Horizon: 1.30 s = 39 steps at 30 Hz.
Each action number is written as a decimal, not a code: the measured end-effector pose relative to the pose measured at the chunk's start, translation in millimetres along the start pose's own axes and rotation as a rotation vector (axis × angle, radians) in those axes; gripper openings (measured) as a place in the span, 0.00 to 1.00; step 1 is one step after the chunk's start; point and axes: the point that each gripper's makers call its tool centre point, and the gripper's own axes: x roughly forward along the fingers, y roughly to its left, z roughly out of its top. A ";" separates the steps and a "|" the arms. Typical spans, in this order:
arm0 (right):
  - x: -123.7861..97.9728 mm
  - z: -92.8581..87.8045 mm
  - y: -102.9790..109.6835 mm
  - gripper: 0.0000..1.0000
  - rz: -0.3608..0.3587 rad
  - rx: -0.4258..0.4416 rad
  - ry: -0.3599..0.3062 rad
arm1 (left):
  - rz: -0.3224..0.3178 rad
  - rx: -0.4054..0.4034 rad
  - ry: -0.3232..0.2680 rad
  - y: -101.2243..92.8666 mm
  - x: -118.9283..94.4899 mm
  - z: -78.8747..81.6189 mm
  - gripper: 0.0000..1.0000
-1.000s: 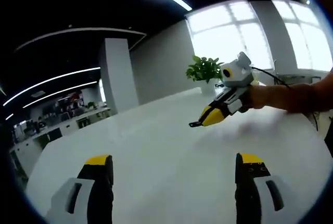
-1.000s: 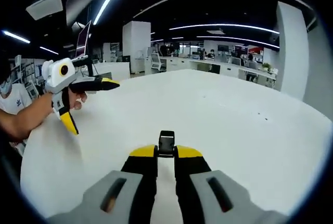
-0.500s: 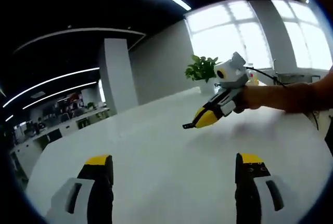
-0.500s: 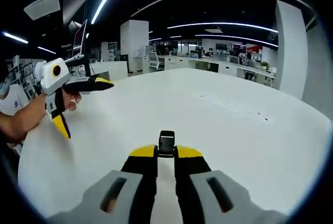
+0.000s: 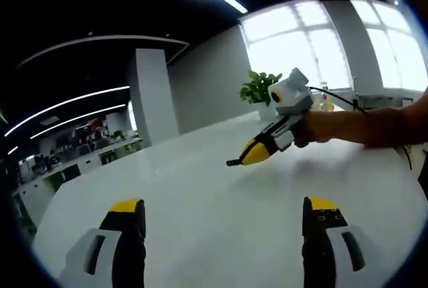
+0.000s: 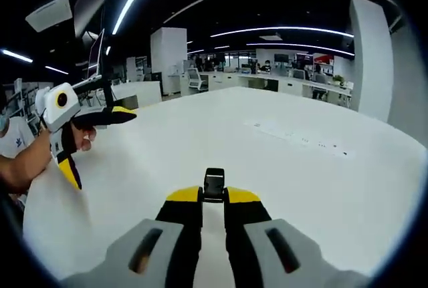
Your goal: Snap the two parts of the plastic buckle together until the buckle closes and remains connected.
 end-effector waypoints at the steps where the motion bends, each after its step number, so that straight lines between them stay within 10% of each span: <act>1: -0.6 0.1 -2.4 0.10 -0.002 0.005 -0.003 | -0.003 -0.001 0.001 -0.7 0.7 -0.7 0.99; 39: 50.2 9.9 -34.0 0.10 -0.039 0.045 0.032 | -0.044 0.001 0.019 -13.1 3.6 -5.7 0.99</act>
